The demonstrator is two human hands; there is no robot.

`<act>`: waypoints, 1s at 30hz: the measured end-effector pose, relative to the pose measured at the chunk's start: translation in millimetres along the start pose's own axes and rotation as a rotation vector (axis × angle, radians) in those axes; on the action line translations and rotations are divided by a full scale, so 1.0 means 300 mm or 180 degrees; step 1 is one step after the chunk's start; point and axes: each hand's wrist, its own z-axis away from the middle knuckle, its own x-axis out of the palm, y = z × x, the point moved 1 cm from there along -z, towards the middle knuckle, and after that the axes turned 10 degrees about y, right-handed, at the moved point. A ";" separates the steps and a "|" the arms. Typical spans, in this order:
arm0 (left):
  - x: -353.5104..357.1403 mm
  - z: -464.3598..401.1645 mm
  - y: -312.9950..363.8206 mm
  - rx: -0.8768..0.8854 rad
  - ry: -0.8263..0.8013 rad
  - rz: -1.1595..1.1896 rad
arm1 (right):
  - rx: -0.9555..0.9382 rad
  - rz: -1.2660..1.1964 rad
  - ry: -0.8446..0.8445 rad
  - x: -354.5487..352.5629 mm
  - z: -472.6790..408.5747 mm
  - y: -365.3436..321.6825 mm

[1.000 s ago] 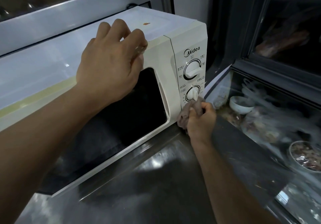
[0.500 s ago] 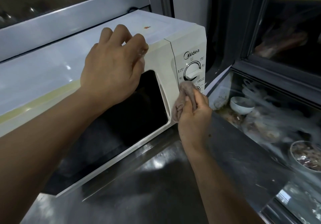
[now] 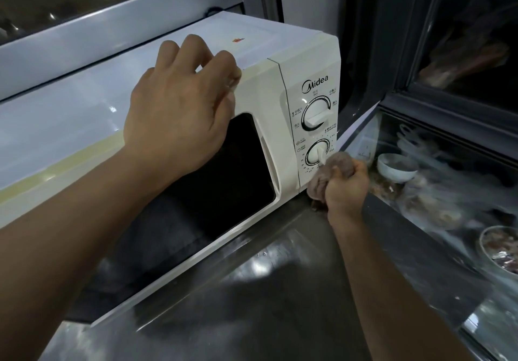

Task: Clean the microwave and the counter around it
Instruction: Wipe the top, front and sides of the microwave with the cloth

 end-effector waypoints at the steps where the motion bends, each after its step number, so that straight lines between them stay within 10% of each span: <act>1: 0.001 0.000 0.001 0.0006 0.0006 0.0005 | -0.0003 -0.0097 -0.0095 0.003 -0.002 0.000; 20: -0.005 -0.003 0.006 0.0030 -0.0120 -0.0033 | -0.0072 0.0515 -0.0971 -0.016 -0.117 -0.029; 30: -0.018 -0.011 0.008 -0.0057 -0.0351 0.0044 | -0.1352 0.0820 -0.1163 0.046 -0.185 -0.361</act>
